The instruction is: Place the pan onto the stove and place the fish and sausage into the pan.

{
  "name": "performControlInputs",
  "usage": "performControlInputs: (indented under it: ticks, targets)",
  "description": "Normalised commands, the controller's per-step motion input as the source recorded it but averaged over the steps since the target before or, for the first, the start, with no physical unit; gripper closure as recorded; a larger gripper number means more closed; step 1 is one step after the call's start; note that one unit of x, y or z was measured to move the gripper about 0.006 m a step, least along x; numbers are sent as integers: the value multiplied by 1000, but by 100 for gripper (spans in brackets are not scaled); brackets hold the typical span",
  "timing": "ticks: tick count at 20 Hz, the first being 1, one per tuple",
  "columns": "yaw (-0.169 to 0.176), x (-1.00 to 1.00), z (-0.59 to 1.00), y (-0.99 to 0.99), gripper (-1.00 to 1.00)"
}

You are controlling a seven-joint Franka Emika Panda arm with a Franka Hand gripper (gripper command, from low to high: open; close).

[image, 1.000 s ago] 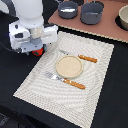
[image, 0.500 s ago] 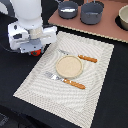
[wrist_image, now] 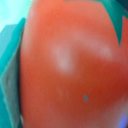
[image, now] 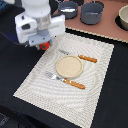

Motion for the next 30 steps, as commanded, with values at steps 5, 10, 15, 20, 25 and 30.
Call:
performControlInputs:
  ticks: [5,10,15,20,25,30]
  targets:
    - [22,387,973,974,100]
    - [17,281,510,983,100]
    - [8,50,62,941,100]
    - [13,2,0,918,100]
    - [4,39,0,937,100]
    - [3,117,-46,757,100]
